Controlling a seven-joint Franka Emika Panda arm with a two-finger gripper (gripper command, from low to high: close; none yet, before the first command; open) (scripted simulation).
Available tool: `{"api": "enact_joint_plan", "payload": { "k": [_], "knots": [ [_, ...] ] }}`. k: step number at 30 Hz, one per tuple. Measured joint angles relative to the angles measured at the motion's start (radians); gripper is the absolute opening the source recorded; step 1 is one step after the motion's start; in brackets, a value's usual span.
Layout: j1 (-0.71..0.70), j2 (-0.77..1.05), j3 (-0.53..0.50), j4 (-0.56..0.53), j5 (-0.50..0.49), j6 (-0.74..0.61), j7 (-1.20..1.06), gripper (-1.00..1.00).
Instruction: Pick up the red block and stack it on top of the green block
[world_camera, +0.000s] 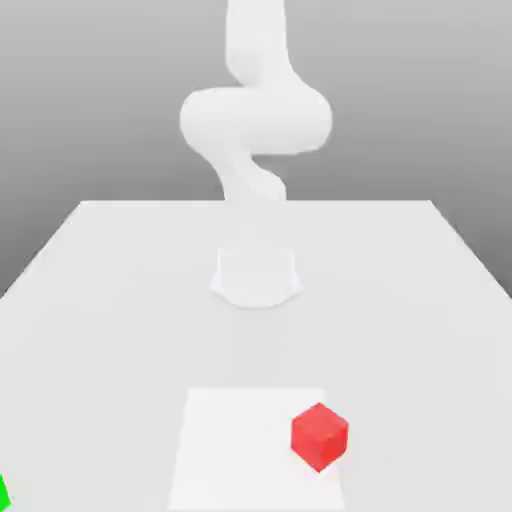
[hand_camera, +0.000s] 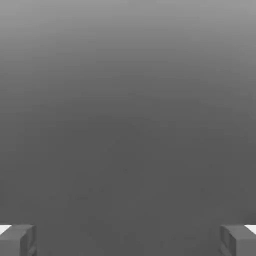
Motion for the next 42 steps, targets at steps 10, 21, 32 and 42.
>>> {"api": "enact_joint_plan", "payload": {
  "k": [10,21,32,42],
  "knots": [
    [0.123,0.37,-0.041,-0.145,0.033,0.184,-0.24,0.0],
    [0.189,0.767,-0.018,-0.303,0.011,0.383,-0.459,0.0],
    [0.178,1.006,-0.005,-0.287,0.016,0.574,-0.484,-1.0],
    [0.159,0.83,-0.039,-0.281,0.011,0.389,-0.451,-1.0]
  ]
}}
